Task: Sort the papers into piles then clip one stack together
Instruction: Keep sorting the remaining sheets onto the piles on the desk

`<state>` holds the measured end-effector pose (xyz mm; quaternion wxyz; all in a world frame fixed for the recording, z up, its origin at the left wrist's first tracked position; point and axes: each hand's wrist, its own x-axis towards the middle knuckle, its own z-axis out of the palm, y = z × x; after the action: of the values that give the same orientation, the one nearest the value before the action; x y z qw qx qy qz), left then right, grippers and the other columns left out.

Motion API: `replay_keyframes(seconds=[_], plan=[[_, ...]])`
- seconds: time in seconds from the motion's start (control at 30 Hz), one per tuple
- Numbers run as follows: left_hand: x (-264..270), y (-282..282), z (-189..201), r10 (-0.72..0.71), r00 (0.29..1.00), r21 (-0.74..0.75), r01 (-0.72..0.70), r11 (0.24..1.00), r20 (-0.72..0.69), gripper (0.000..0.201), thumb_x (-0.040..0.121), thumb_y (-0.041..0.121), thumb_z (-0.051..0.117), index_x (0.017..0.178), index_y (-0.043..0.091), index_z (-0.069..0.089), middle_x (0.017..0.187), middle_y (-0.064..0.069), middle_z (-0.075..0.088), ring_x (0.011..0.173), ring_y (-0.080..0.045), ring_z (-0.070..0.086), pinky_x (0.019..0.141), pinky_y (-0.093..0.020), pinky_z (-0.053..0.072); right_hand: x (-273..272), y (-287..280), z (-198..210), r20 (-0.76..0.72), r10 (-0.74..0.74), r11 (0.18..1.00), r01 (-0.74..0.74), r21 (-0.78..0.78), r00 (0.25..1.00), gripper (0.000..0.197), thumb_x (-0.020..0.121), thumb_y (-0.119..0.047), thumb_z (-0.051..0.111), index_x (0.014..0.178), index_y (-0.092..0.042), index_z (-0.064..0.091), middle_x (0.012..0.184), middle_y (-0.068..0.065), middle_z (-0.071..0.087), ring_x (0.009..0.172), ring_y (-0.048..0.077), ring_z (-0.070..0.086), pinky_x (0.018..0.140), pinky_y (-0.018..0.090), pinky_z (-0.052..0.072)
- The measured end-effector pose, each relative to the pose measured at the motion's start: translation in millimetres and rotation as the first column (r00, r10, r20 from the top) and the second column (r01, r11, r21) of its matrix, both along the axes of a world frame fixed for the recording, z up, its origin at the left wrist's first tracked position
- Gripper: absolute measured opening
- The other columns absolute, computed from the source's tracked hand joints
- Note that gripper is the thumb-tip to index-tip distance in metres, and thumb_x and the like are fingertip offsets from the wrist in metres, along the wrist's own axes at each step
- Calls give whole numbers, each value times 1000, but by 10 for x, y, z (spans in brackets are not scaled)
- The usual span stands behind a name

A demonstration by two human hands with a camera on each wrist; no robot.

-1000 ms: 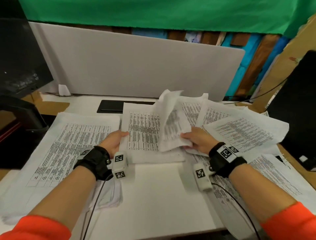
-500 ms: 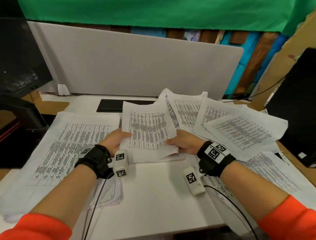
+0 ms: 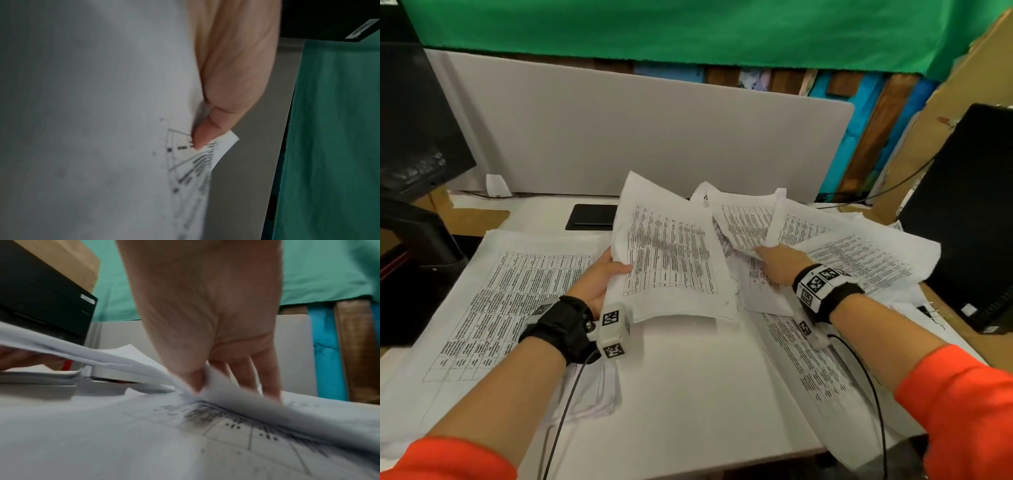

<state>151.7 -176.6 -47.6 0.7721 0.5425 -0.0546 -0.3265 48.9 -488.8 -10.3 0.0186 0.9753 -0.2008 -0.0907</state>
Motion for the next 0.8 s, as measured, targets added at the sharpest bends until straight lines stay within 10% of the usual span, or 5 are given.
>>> replay_keyframes(seconds=[0.1,0.2,0.47,0.6,0.8], plan=[[-42,-57,18,-8,1000,117,8,993,-1,48,94,-10,38,137,9,40,122,-20,60,89,-30,64,52,-34,59,47,67,177,350,-105,993,81,83,931,23,98,-11,45,113,-7,62,84,5,60,79,26,62,71,33,51],[-26,-85,0,-2,1000,152,1,988,10,49,93,-12,35,138,9,40,105,-13,64,88,-29,64,50,-33,58,34,449,408,537,-10,982,-94,166,843,39,97,-4,41,130,-16,59,117,12,66,88,25,64,74,32,50],[-122,-94,59,17,1000,136,-17,991,-2,43,99,49,34,108,18,61,74,-7,76,63,-19,73,44,-25,54,13,1613,40,152,379,879,-407,250,913,64,95,2,38,151,-27,33,138,13,48,122,34,51,100,46,46],[-150,-76,59,-44,999,101,46,994,-17,34,98,36,45,121,16,61,103,-12,73,80,-22,74,57,-26,58,-22,1667,58,43,546,720,-494,487,837,75,99,-42,50,157,-20,9,161,11,21,147,25,20,120,39,20],[-65,-85,15,8,984,184,-41,982,177,65,93,-7,44,148,22,25,139,-13,51,88,-16,64,53,-21,56,-109,805,125,-103,163,962,-135,236,981,113,77,-57,69,156,-23,-4,163,14,7,150,34,12,116,55,27]])
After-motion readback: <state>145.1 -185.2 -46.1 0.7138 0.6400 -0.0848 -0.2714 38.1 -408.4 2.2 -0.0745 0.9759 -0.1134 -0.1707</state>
